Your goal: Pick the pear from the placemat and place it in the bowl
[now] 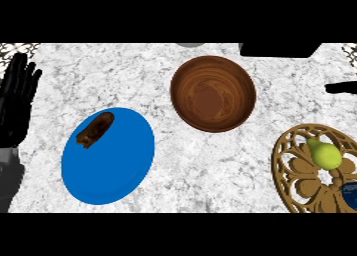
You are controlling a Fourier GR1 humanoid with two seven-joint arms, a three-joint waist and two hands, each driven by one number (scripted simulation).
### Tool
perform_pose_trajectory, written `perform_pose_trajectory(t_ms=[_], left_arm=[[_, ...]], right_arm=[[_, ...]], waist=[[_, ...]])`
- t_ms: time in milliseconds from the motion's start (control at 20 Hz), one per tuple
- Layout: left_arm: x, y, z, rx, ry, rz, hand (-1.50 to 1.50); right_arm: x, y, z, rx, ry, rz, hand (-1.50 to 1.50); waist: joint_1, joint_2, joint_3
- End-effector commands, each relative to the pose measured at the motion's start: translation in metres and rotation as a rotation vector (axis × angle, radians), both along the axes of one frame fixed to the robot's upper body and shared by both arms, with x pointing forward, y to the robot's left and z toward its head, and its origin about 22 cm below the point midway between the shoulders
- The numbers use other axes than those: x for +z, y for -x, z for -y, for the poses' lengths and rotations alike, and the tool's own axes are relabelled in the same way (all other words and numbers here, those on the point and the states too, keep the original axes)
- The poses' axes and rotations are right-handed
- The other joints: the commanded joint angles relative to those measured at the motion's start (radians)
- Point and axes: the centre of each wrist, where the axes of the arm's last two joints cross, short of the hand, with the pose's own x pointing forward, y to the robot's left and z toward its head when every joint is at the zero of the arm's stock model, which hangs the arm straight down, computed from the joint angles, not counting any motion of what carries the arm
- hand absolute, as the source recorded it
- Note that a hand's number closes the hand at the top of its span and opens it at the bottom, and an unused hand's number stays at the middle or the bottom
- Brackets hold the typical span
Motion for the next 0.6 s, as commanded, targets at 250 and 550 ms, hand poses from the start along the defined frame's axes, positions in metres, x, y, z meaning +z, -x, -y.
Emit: perform_pose_trajectory(t_ms=[250, 550], left_arm=[[0.003, 0.007, -0.003, 0.021, 0.009, 0.0, 0.0], [0.0, 0.007, -0.002, 0.025, 0.011, 0.005, 0.0]], right_arm=[[-0.034, -0.016, 0.0, 0.07, 0.116, -0.112, -1.5], [-0.082, -0.025, -0.002, 0.074, 0.138, -0.135, -1.5]], waist=[[-0.008, -0.002, 0.001], [-0.009, -0.002, 0.001]])
